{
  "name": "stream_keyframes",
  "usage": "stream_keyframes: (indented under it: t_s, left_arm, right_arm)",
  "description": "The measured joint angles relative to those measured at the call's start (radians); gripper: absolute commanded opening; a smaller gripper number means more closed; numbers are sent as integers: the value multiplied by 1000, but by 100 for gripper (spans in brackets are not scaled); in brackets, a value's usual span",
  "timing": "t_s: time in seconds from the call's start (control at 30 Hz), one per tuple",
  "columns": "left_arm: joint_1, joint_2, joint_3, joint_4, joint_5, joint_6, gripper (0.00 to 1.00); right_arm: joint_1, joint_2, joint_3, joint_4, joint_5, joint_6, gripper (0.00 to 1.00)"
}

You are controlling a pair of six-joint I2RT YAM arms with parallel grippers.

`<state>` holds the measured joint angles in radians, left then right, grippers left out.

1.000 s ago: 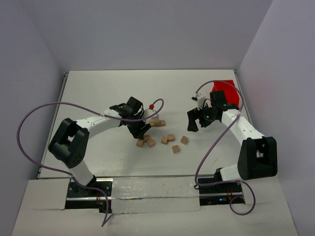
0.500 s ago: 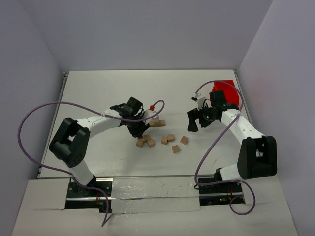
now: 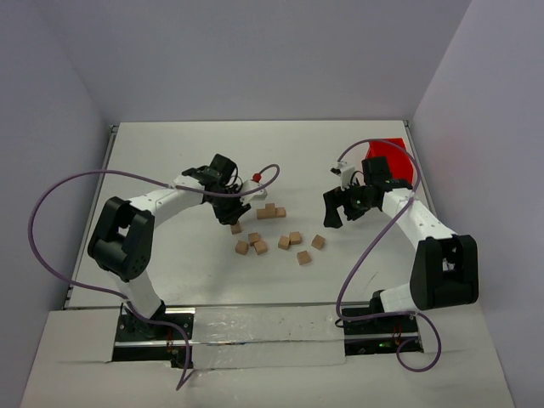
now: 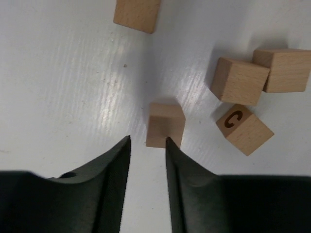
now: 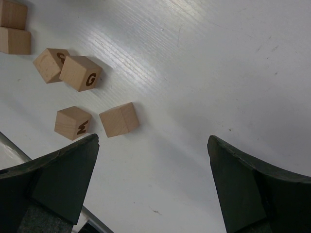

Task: Build the wood block tower

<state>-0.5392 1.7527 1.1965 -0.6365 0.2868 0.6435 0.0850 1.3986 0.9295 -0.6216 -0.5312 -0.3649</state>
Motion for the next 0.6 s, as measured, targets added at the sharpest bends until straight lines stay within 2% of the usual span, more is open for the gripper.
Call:
stream_keyframes:
  t_s: [0.17,0.23,0.43,0.6]
  left_arm:
    - [-2,0,0,-27,26,27,73]
    - [-2,0,0,-33,32,33,79]
    - [-2,-3,-8,-36,47,34,79]
    - [-2,-11,-36,-18,47,23,69]
  right_arm:
    - [0,4,0,0,0,0,100]
    - [0,7,0,0,0,0,100]
    - [0,9,0,-1,-1,0,100]
    - [0,11,0,-1,-1,0,100]
